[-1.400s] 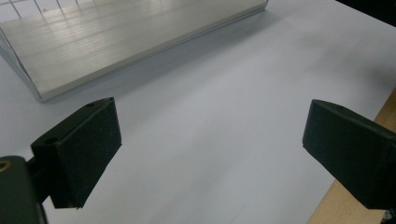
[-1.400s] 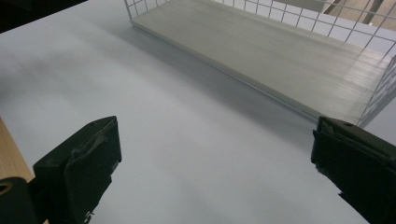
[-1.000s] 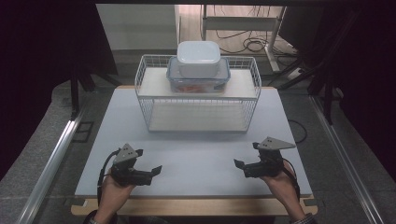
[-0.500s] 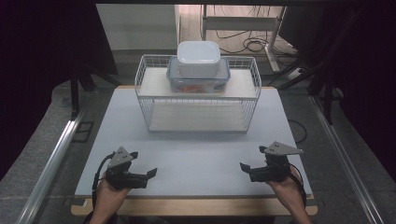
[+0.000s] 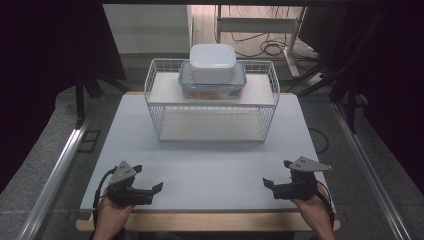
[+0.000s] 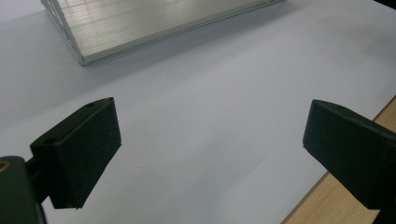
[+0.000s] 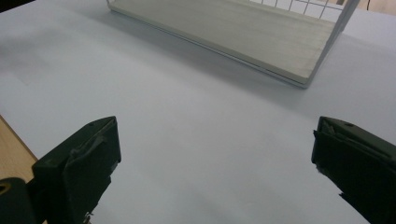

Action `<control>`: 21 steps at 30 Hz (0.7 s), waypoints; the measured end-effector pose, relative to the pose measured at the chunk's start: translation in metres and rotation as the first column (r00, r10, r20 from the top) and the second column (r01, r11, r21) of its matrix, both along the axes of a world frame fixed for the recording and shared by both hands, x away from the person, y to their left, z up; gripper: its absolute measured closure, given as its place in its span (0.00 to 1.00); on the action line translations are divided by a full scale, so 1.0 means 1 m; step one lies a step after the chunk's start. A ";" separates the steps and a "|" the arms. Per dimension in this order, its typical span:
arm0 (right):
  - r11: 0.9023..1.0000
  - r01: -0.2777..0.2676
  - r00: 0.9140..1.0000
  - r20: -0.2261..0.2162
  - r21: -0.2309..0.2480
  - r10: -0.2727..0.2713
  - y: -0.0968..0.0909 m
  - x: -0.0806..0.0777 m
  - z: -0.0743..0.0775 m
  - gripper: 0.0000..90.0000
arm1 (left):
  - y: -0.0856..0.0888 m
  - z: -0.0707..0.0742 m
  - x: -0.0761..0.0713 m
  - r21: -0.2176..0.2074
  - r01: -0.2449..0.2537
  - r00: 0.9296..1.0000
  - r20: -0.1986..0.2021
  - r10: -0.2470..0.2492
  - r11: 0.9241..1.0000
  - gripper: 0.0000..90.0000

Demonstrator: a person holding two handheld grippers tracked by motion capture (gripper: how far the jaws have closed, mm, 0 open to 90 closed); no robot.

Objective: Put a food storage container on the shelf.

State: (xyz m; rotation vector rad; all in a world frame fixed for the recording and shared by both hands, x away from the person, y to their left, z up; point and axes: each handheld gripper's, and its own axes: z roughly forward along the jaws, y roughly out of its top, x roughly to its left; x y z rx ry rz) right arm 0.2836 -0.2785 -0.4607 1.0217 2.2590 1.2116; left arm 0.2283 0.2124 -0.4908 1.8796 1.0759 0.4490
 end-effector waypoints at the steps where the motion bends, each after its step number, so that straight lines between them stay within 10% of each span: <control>1: 1.000 0.002 1.000 0.000 -0.002 -0.002 -0.001 0.000 -0.001 0.02 | 0.001 -0.001 0.000 0.000 -0.003 1.000 -0.001 0.003 1.000 0.05; 21: 0.999 0.049 0.999 -0.018 0.003 -0.049 -0.019 -0.013 -0.014 0.01 | 0.016 -0.016 -0.011 0.017 -0.043 0.999 0.014 0.043 0.999 0.03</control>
